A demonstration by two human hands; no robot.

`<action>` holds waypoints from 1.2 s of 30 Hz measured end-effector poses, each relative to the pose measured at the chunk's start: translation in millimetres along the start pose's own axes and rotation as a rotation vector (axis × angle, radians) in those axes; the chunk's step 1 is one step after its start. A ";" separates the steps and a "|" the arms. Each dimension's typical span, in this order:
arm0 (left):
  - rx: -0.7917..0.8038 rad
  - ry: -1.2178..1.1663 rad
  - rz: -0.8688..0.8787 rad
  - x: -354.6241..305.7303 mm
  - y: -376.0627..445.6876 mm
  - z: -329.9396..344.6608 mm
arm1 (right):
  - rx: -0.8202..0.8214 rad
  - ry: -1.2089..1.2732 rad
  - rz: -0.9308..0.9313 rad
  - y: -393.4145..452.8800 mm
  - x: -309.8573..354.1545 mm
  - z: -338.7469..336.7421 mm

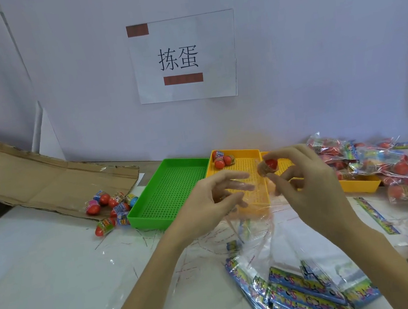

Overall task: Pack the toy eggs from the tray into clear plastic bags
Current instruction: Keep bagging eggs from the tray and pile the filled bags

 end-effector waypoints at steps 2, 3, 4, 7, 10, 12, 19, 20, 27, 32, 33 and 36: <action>-0.062 -0.025 -0.025 -0.5 0.3 0.5 | 0.001 -0.091 -0.067 0.7 -1.5 -1.6; -0.087 -0.038 -0.034 -0.8 0.3 0.4 | 0.035 -0.102 -0.075 0.9 -2.6 -1.6; -0.101 -0.047 -0.039 -0.7 0.4 -0.3 | 0.069 -0.103 -0.071 0.4 -3.4 -1.2; -0.081 -0.059 -0.033 -0.7 0.5 -1.2 | 0.099 -0.092 -0.046 -1.1 -3.5 2.9; -0.046 -0.047 -0.022 -2.7 0.0 0.3 | 0.065 0.001 0.030 -0.8 -3.7 2.7; -0.042 -0.028 -0.002 -4.2 -0.5 1.8 | 0.072 0.130 0.134 -0.8 -4.1 0.9; -0.100 -0.012 0.044 -4.1 0.3 3.7 | 0.137 0.134 0.193 -4.2 -1.1 3.9; -0.105 -0.006 0.045 -3.9 0.4 3.5 | 0.140 0.140 0.194 -4.2 -0.7 5.0; -0.176 -0.054 0.031 -5.8 1.2 8.6 | 0.072 0.127 0.126 -7.1 6.2 10.8; -0.259 -0.101 0.011 -4.5 1.8 11.5 | 0.075 0.189 0.150 -8.9 8.9 15.9; -0.279 -0.121 0.008 -3.7 1.9 11.3 | 0.101 0.227 0.175 -8.8 10.1 17.0; -0.327 -0.125 0.007 -0.8 2.5 11.6 | 0.153 0.210 0.229 -9.4 9.8 18.0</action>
Point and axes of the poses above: each hand's wrist, its own y-axis towards the middle knuckle, its own z-axis out of the palm, x = y × z, the point moved 1 cm from there along y, towards the middle knuckle, and after that the axes turned 14 degrees about y, right-handed, at the moved point
